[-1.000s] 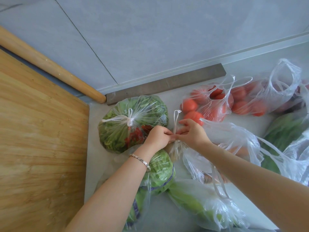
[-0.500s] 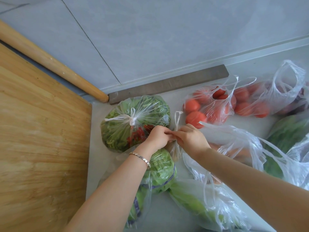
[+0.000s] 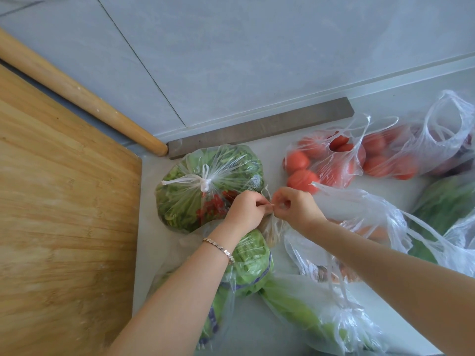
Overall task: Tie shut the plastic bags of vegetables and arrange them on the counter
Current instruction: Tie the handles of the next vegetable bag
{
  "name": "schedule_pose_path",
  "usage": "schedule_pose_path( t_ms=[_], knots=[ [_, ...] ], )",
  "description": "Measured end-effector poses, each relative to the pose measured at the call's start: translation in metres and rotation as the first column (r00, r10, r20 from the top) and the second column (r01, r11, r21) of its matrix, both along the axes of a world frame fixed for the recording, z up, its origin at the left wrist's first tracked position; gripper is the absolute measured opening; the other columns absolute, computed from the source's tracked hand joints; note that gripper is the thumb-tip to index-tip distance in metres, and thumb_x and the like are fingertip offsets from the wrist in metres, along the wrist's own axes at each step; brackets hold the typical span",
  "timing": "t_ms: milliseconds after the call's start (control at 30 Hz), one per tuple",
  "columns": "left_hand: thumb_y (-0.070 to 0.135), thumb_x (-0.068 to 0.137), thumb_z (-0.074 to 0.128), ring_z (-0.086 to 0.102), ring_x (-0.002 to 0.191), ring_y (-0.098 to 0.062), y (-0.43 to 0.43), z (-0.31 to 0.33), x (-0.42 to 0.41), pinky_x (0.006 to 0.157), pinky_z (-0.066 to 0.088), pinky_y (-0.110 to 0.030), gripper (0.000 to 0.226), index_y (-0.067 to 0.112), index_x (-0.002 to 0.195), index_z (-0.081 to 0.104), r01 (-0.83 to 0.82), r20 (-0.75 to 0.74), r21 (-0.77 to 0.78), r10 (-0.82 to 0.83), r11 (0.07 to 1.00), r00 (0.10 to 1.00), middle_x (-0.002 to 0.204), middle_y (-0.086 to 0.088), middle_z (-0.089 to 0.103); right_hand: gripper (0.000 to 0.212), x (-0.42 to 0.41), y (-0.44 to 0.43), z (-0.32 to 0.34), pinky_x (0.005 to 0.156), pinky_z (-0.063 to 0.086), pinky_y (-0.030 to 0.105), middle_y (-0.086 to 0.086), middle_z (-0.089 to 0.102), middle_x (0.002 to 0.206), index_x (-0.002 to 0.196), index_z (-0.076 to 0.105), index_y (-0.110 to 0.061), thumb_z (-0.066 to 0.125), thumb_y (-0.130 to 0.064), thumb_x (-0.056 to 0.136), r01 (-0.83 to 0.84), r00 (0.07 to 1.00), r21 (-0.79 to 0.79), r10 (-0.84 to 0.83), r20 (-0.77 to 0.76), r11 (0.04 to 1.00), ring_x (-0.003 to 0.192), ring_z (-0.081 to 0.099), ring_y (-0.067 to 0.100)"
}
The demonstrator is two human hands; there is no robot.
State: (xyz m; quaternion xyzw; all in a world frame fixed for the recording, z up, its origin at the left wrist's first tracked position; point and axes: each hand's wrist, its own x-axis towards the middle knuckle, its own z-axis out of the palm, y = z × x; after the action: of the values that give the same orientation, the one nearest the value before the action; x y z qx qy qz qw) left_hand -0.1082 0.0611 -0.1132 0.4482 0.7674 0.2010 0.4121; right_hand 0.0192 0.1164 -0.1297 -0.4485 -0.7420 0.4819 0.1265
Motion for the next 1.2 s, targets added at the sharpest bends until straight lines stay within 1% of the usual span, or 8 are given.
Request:
schedule_pose_path(
  t_ms=[300, 400, 500, 667, 867, 967, 1033, 1200],
  knots=[
    [0.012, 0.088, 0.056, 0.059, 0.087, -0.026, -0.004, -0.005, 0.008, 0.081, 0.048, -0.035, 0.018, 0.003, 0.093, 0.07, 0.192, -0.227, 0.145, -0.156, 0.971, 0.961, 0.093, -0.012, 0.064, 0.017, 0.005, 0.037, 0.024, 0.06, 0.04, 0.015, -0.008, 0.054, 0.063, 0.069, 0.064, -0.021, 0.068, -0.007, 0.077, -0.267, 0.924, -0.354, 0.343, 0.17, 0.896, 0.058, 0.046, 0.005],
    [0.015, 0.088, 0.058, 0.059, 0.082, -0.017, 0.0, -0.003, 0.001, 0.075, 0.046, -0.026, 0.018, 0.005, 0.096, 0.07, 0.073, -0.076, 0.097, -0.066, 0.993, 0.995, 0.09, -0.008, 0.068, 0.021, 0.0, 0.029, 0.017, 0.066, 0.047, 0.02, -0.003, 0.062, 0.07, 0.092, 0.073, -0.018, 0.068, -0.004, 0.077, -0.289, 0.934, -0.225, 0.326, 0.149, 0.931, 0.06, 0.05, 0.003],
    [0.013, 0.089, 0.056, 0.051, 0.066, -0.004, 0.003, -0.003, -0.005, 0.063, 0.038, -0.018, 0.015, 0.006, 0.094, 0.069, 0.004, 0.079, -0.011, -0.003, 1.0, 0.997, 0.071, 0.005, 0.06, 0.022, -0.002, 0.012, 0.0, 0.061, 0.037, 0.008, -0.007, 0.062, 0.07, 0.089, 0.075, -0.012, 0.063, 0.003, 0.079, -0.149, 0.982, -0.028, 0.151, 0.111, 0.988, 0.056, 0.053, -0.002],
    [0.012, 0.091, 0.054, 0.043, 0.058, -0.003, 0.007, -0.001, -0.003, 0.058, 0.033, -0.017, 0.014, 0.008, 0.096, 0.066, -0.014, 0.119, -0.103, 0.026, 0.995, 0.993, 0.066, 0.008, 0.053, 0.024, 0.008, -0.004, -0.026, 0.059, 0.052, 0.026, 0.011, 0.066, 0.068, 0.08, 0.076, -0.011, 0.064, 0.006, 0.068, -0.184, 0.977, 0.42, 0.21, -0.016, 0.889, 0.06, 0.063, 0.027],
    [0.01, 0.091, 0.054, 0.043, 0.058, -0.006, 0.008, -0.003, -0.003, 0.058, 0.035, -0.019, 0.015, 0.004, 0.097, 0.066, -0.039, 0.162, -0.146, 0.062, 0.989, 0.985, 0.066, 0.005, 0.054, 0.025, 0.007, 0.003, -0.023, 0.049, 0.053, 0.029, 0.008, 0.063, 0.061, 0.073, 0.073, -0.008, 0.048, -0.011, 0.073, -0.365, 0.928, 0.535, 0.347, 0.139, 0.762, 0.054, 0.061, 0.028],
    [0.012, 0.091, 0.055, 0.045, 0.059, -0.007, 0.009, -0.003, -0.003, 0.06, 0.037, -0.019, 0.012, 0.006, 0.091, 0.065, -0.047, 0.175, -0.159, 0.075, 0.986, 0.982, 0.067, 0.004, 0.055, 0.003, 0.006, 0.008, -0.017, 0.04, 0.05, 0.028, 0.008, 0.059, 0.056, 0.062, 0.066, -0.004, 0.068, -0.003, 0.061, -0.474, 0.88, 0.567, 0.386, 0.276, 0.674, 0.048, 0.058, 0.027],
    [0.012, 0.09, 0.055, 0.047, 0.059, -0.009, 0.009, -0.003, -0.002, 0.062, 0.042, -0.02, 0.01, 0.007, 0.085, 0.063, -0.069, 0.173, -0.164, 0.097, 0.984, 0.98, 0.066, 0.002, 0.056, 0.016, 0.005, 0.013, -0.016, 0.038, 0.048, 0.025, 0.006, 0.059, 0.056, 0.058, 0.064, -0.006, 0.078, -0.003, 0.053, -0.505, 0.863, 0.567, 0.401, 0.308, 0.651, 0.048, 0.058, 0.025],
    [0.012, 0.088, 0.057, 0.057, 0.071, -0.019, 0.007, -0.007, -0.004, 0.078, 0.05, -0.033, 0.013, 0.009, 0.084, 0.068, -0.061, -0.044, -0.152, 0.055, 0.987, 0.998, 0.076, -0.005, 0.063, 0.019, 0.007, 0.007, -0.019, 0.049, 0.045, 0.025, -0.002, 0.059, 0.065, 0.06, 0.062, -0.016, 0.045, -0.022, 0.066, -0.552, 0.832, 0.661, 0.38, 0.404, 0.508, 0.062, 0.057, 0.019]
  ],
)
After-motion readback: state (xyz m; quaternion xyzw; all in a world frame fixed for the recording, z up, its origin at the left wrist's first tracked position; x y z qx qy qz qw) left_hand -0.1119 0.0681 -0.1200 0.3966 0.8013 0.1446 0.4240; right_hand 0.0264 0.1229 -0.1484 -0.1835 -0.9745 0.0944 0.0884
